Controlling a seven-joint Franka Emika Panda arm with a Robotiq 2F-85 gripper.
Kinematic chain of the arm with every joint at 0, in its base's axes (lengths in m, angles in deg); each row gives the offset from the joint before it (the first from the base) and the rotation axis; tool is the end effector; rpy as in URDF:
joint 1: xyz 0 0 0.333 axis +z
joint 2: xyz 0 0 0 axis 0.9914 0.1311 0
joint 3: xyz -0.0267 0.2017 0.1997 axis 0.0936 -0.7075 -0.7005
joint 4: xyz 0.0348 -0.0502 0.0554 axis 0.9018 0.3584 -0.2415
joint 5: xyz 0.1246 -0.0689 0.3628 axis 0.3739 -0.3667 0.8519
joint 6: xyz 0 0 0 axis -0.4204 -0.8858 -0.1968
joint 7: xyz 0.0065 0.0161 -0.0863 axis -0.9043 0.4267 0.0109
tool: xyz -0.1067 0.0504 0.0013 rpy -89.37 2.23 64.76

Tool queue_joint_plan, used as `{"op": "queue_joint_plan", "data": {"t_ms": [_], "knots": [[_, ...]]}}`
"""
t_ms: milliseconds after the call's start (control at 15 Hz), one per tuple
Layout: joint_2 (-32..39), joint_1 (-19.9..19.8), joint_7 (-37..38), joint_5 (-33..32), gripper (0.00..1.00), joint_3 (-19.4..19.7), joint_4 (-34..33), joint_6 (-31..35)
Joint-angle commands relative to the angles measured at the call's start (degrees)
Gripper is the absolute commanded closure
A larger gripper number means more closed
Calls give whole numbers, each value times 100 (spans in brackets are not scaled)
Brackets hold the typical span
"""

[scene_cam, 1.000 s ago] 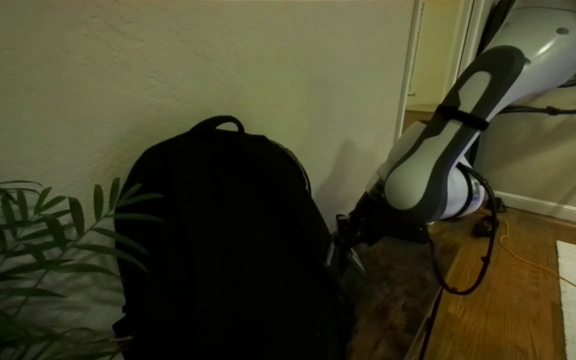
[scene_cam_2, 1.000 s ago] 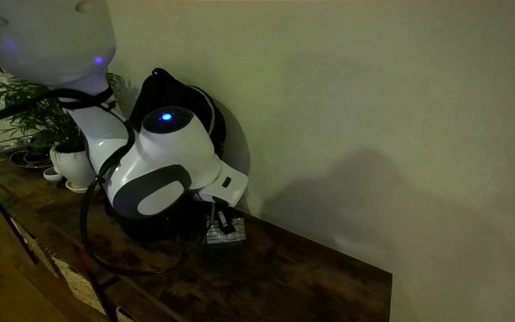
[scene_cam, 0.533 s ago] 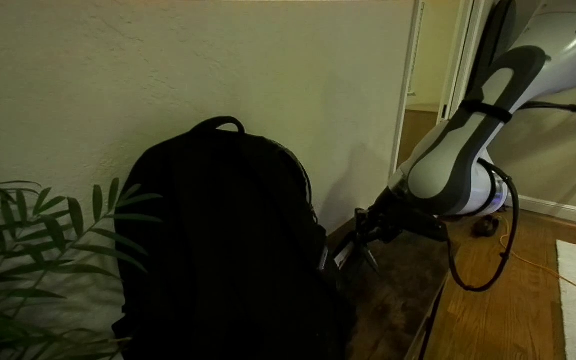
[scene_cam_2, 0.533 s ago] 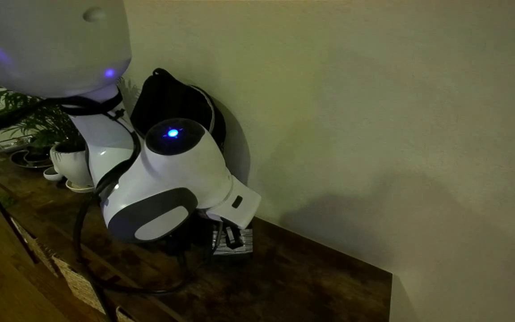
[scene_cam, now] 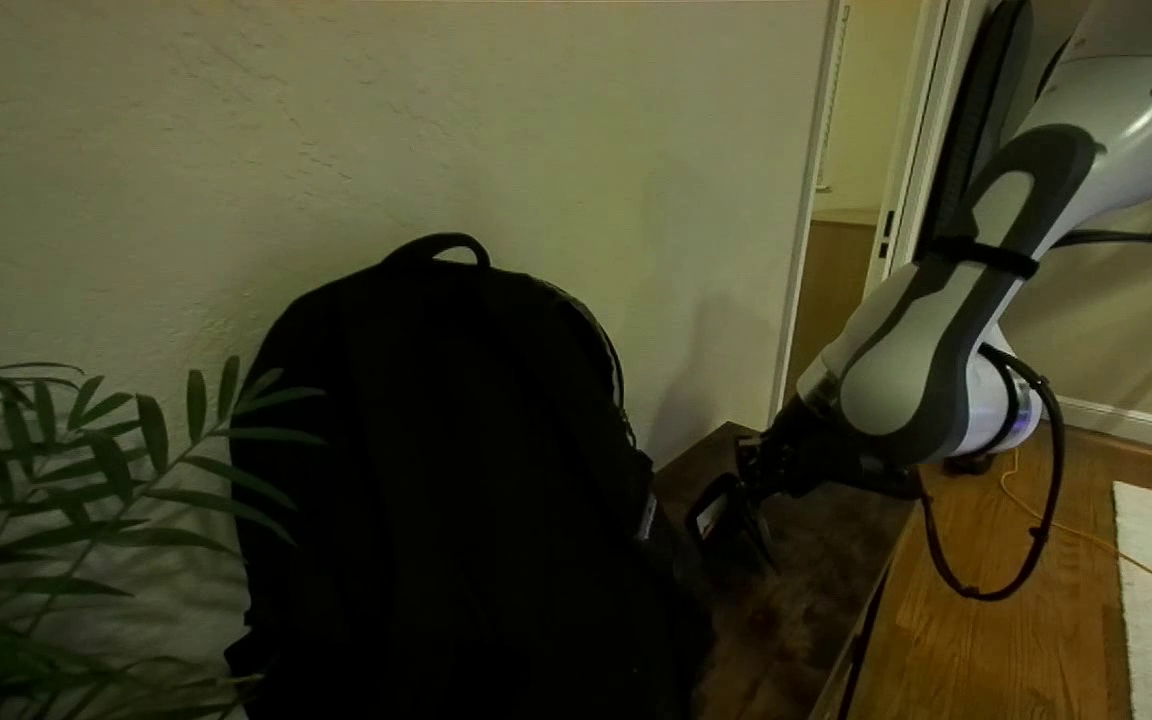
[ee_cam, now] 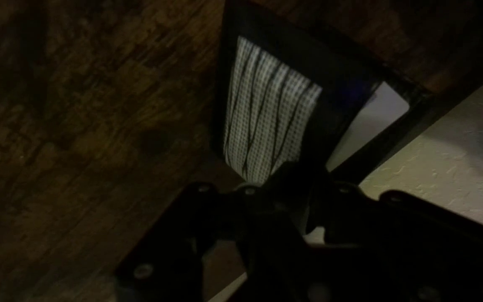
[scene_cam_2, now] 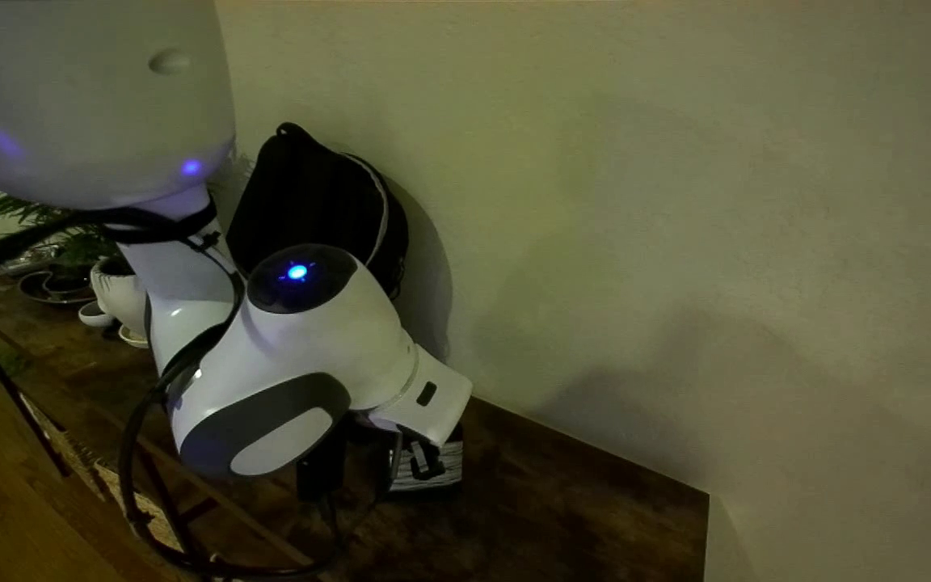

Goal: Pick up the wallet from the table and put it in the black bag.

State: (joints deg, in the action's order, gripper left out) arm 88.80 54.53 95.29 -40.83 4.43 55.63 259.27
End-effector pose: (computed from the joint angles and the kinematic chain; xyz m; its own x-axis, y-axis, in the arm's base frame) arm 0.5169 -0.1222 0.0653 0.5934 -0.7273 0.3450 -0.6465 -0.6859 -0.3341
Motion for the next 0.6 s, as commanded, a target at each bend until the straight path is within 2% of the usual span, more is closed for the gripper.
{"op": "queue_joint_plan", "data": {"t_ms": [0, 133, 333, 533], "knots": [[-178, 591, -7, 187, 97, 514, -11, -10], [-200, 892, -24, 295, 97, 773, -67, -10], [-167, 1133, 4, 412, 97, 973, -112, -11], [-157, 1106, 74, 495, 97, 978, -51, -11]]}}
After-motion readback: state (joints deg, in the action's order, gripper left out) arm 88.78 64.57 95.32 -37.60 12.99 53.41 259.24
